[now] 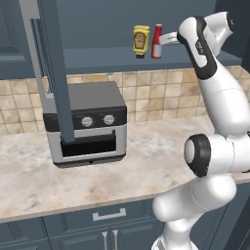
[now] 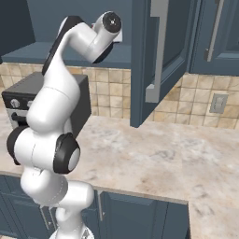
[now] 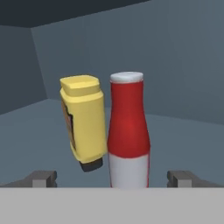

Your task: Move the mustard and ketchup from the cabinet to the dining counter.

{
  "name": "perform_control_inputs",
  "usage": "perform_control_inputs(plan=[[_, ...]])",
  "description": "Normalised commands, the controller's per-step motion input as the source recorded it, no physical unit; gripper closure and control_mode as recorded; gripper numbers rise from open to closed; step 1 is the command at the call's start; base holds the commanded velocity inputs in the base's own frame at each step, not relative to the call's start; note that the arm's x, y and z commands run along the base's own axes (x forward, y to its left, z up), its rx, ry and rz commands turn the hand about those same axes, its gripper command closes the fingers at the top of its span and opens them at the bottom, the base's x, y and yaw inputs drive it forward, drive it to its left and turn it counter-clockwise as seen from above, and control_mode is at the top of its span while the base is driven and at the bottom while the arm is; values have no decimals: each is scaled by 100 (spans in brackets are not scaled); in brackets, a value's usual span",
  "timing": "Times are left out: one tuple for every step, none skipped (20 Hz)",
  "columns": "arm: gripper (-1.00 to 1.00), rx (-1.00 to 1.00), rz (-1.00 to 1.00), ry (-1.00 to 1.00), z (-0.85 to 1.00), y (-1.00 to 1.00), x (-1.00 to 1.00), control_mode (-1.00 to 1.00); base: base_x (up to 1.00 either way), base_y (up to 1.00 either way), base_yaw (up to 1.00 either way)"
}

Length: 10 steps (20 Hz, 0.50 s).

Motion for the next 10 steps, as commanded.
perform_control_inputs(plan=[[-100,1,0,2,-10,1,16,-100,0,0,0],[-100,3,0,4,-11,0,17,-100,0,0,0],[-100,2,0,4,-9,0,18,-100,0,0,0],[-100,1,0,3,-7,0,16,-100,0,0,0],[-100,2,0,4,-5,0,17,-100,0,0,0],[-100,2,0,3,-5,0,16,-100,0,0,0],[-100,2,0,3,-3,0,16,-100,0,0,0],[-100,2,0,3,-3,0,16,-100,0,0,0],[-100,1,0,1,0,0,14,-100,0,0,0],[-100,0,1,0,0,0,15,-100,0,0,0]])
